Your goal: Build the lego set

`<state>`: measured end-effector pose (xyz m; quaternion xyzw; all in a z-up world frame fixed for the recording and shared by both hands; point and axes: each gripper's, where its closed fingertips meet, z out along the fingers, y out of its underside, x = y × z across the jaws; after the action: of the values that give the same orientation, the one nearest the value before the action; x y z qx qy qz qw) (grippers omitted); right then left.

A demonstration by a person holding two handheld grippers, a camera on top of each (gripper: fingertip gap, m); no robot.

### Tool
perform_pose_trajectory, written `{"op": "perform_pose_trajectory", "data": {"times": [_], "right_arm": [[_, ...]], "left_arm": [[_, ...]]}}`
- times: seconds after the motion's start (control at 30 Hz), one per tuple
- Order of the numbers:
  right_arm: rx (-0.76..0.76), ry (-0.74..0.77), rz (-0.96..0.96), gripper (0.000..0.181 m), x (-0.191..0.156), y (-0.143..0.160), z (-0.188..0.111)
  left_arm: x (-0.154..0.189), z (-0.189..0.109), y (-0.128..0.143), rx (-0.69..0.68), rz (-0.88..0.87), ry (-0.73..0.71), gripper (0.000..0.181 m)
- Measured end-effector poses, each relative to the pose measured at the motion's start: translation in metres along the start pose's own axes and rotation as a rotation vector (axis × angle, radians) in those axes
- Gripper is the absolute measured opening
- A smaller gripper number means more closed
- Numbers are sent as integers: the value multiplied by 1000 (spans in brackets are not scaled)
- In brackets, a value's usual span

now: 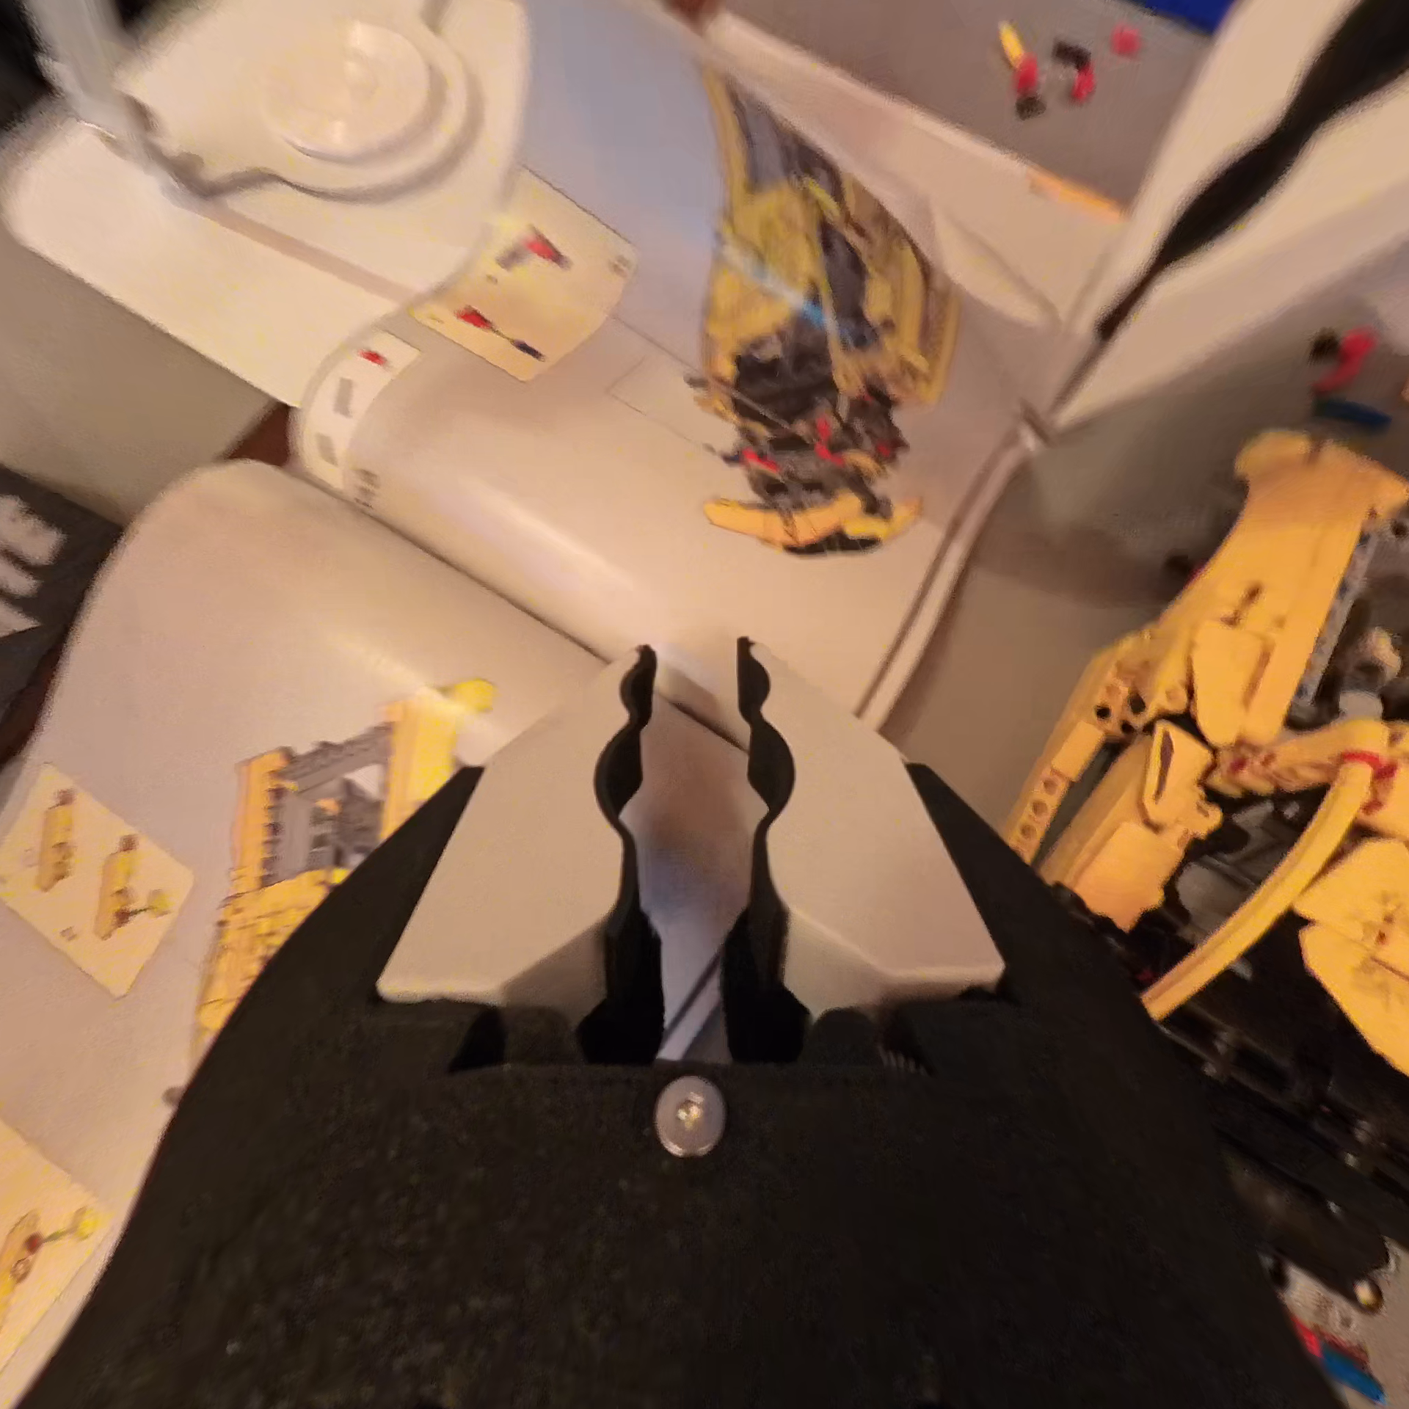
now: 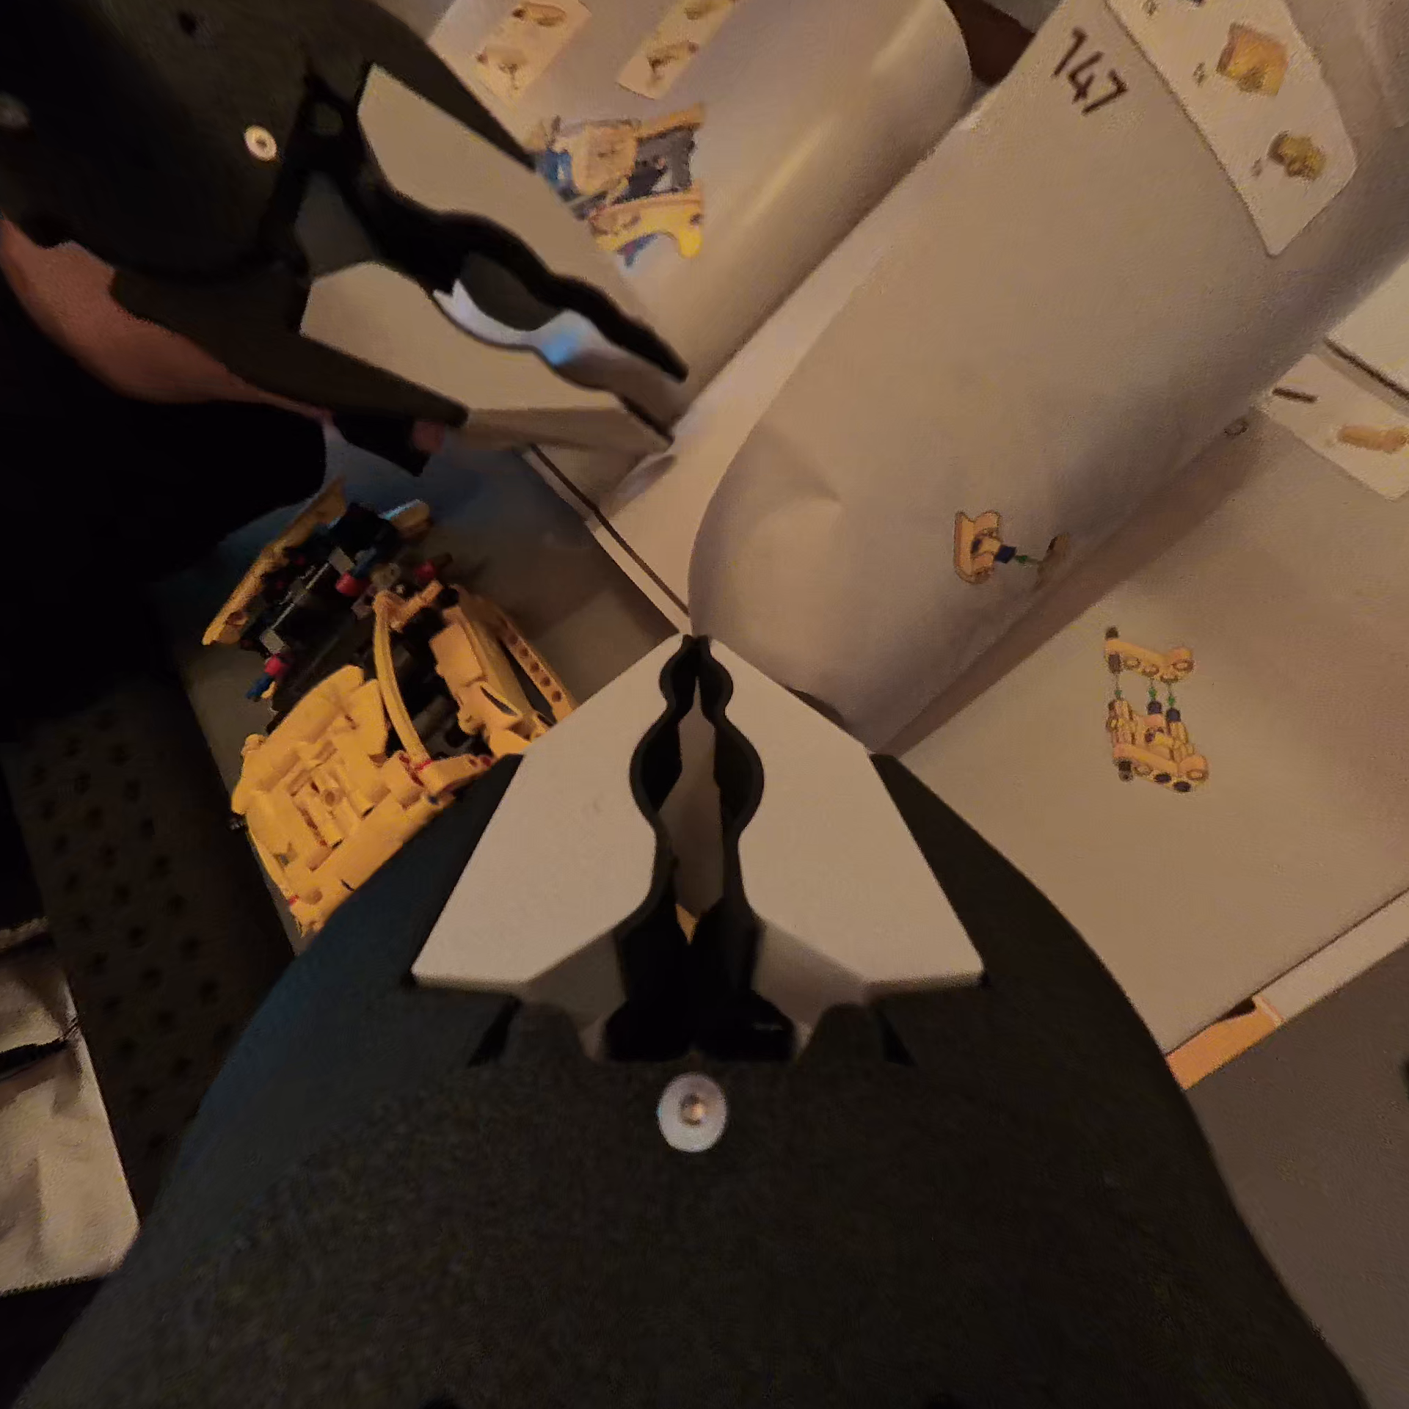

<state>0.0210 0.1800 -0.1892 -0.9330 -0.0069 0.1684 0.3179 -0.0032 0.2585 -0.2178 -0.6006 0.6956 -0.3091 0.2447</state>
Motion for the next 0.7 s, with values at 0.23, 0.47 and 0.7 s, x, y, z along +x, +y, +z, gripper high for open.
{"op": "perform_pose_trajectory", "data": {"times": [0.23,0.47,0.7], "right_arm": [[111,30,-211,0,-28,-28,4],[48,193,-611,0,-52,-27,23],[103,112,-521,0,-62,-31,25]], "left_arm": [[9,-51,-56,351,-431,398,33],[18,-60,-70,433,-666,646,46],[13,-50,-58,382,-740,634,11]]}}
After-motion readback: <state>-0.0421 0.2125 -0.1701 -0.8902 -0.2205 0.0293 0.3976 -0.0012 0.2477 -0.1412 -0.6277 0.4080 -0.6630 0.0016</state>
